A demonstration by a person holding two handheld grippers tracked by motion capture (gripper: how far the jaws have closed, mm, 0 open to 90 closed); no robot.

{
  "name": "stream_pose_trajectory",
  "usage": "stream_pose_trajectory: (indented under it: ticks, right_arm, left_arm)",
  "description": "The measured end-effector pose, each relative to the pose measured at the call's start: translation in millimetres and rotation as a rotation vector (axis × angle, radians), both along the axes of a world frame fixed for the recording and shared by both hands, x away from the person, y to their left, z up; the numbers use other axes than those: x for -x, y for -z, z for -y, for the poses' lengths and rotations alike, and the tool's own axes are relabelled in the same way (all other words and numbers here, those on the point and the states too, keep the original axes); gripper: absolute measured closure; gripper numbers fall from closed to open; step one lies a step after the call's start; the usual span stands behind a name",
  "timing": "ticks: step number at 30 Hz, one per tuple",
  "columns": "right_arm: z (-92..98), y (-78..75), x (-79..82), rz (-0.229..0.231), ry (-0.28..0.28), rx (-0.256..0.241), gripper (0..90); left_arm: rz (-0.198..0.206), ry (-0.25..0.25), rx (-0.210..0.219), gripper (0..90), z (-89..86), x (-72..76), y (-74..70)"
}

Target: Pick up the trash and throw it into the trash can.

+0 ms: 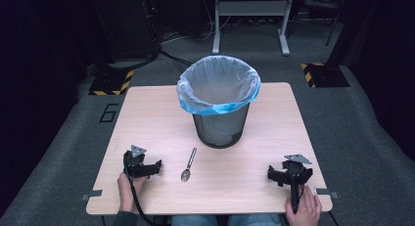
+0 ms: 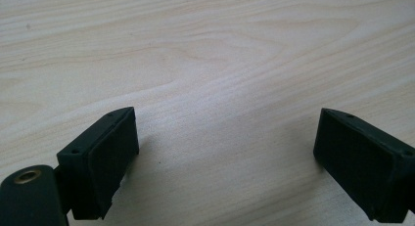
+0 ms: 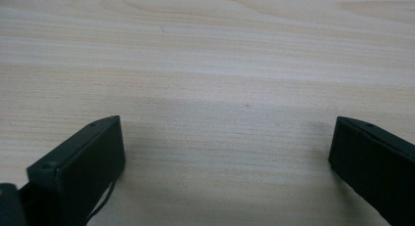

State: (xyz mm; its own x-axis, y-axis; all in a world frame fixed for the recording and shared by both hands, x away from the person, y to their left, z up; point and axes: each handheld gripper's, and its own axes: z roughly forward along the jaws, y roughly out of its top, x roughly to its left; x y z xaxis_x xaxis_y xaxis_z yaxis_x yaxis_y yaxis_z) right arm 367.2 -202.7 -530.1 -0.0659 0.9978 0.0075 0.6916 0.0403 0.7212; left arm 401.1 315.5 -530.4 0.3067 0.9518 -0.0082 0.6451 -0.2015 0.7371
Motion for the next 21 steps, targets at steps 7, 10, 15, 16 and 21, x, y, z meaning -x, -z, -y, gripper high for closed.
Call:
stream_pose_trajectory:
  ticks: [7, 10, 15, 16, 21]
  right_arm:
    - [-0.1, 0.0, 0.0, 0.001, 0.001, 0.000, 0.0]
    - [-0.1, 0.0, 0.0, 0.000, 0.001, 0.000, 0.0]
    - [-0.1, 0.0, 0.0, 0.001, 0.001, 0.000, 0.0]
    - [-0.1, 0.0, 0.0, 0.001, 0.001, 0.000, 0.0]
    - [-0.1, 0.0, 0.0, 0.001, 0.001, 0.000, 0.0]
  left_arm:
    - [-0.030, -0.024, -0.007, 9.0, 5.0, 1.4, -2.6]
    - [-0.044, -0.013, 0.013, 7.2, 8.7, 2.0, -4.1]
    - [-0.046, 0.015, 0.045, 7.7, 16.2, 0.6, -6.0]
    - [-0.044, 0.024, 0.050, 7.7, 18.8, 0.3, -6.9]
    - [-0.040, 0.073, 0.064, 8.3, 34.7, -1.1, -10.5]
